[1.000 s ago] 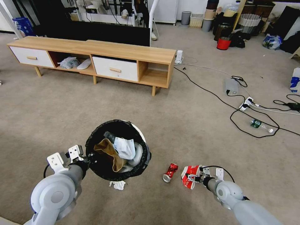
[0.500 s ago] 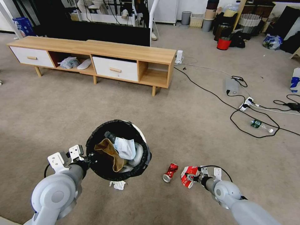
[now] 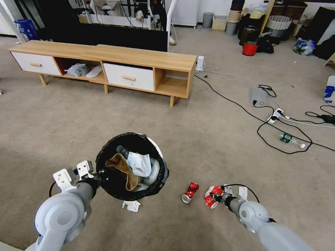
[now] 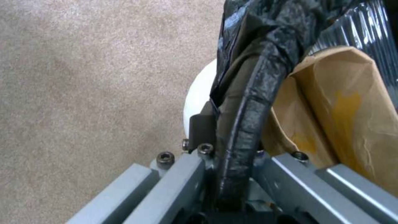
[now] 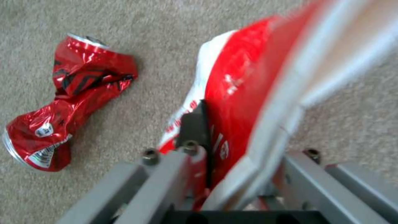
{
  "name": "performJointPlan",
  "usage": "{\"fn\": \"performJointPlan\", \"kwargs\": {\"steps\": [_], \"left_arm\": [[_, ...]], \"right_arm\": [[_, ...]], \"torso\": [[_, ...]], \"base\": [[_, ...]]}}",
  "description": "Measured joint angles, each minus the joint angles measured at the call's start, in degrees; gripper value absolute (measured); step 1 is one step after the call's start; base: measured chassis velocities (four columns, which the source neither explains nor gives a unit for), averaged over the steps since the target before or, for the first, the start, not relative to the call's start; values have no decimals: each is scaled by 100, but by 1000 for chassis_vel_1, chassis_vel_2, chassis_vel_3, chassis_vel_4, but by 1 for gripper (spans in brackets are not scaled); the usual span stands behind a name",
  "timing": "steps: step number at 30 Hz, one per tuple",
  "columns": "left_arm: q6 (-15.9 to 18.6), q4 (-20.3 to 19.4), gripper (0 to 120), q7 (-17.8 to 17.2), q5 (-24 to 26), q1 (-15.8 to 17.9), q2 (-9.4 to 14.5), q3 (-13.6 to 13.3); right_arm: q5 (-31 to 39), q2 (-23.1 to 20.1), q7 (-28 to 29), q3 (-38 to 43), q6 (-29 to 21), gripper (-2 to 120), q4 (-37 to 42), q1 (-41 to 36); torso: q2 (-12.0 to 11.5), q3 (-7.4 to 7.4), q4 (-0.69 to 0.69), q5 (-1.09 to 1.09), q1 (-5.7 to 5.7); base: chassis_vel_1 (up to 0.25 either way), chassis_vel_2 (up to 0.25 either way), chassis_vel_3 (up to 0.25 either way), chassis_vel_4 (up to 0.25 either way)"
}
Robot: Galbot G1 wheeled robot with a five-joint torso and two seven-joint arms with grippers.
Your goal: Pick up the trash bin and place the garbage on the floor into it.
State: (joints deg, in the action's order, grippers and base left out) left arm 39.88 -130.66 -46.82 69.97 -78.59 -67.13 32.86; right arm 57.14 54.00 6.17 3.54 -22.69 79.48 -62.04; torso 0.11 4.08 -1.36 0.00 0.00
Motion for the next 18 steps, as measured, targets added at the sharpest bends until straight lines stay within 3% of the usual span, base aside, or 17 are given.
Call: {"fn": "performJointPlan", "kwargs": {"steps": [18], "left_arm": [[0,52,0,1,-44,40,42,-75]], "right_arm": [[33,-245,35,415,10,0,422,-384]], "torso": [[0,0,1,0,0]], "base": [[0,0,0,0]]}}
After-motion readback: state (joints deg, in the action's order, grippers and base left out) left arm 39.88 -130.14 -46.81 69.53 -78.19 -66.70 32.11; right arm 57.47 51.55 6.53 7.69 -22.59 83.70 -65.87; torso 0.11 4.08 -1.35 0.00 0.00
